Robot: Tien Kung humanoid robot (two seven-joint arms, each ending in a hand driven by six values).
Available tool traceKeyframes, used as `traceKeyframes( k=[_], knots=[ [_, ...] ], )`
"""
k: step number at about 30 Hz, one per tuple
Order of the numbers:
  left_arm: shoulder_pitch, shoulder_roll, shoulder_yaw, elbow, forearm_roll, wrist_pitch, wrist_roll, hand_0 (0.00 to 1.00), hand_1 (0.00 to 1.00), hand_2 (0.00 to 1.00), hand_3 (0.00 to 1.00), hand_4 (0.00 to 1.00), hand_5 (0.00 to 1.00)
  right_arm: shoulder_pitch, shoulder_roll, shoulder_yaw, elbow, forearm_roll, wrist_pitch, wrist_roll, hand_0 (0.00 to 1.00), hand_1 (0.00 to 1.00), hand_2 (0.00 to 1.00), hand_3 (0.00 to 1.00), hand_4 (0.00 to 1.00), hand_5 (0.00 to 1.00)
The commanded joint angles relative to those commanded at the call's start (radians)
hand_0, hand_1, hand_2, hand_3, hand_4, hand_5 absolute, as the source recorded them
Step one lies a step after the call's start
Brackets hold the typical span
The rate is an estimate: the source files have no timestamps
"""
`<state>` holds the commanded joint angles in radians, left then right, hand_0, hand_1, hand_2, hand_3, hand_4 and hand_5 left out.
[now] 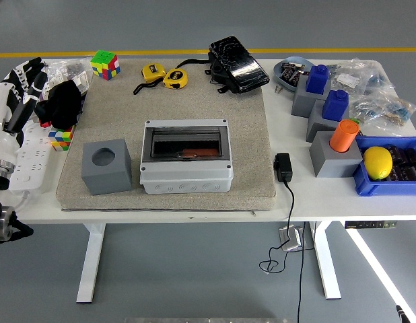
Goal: Fetch the battery,place it into the box,close the lid of the box
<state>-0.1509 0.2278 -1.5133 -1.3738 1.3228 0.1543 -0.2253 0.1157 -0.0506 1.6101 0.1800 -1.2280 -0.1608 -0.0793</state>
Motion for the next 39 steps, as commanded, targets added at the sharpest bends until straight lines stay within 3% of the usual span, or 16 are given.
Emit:
traceKeyframes(
  k=[39],
  knots=[
    [0.0, 0.003, 0.003, 0.0, 0.004, 0.004, 0.002, 0.9, 0.902, 0.86, 0.832, 0.998, 0.804, 0.0, 0.001, 0.001, 0.0, 0.003, 0.0, 0.001, 0.806, 0.763, 0.748, 0.789, 0.998, 0.998]
  ],
)
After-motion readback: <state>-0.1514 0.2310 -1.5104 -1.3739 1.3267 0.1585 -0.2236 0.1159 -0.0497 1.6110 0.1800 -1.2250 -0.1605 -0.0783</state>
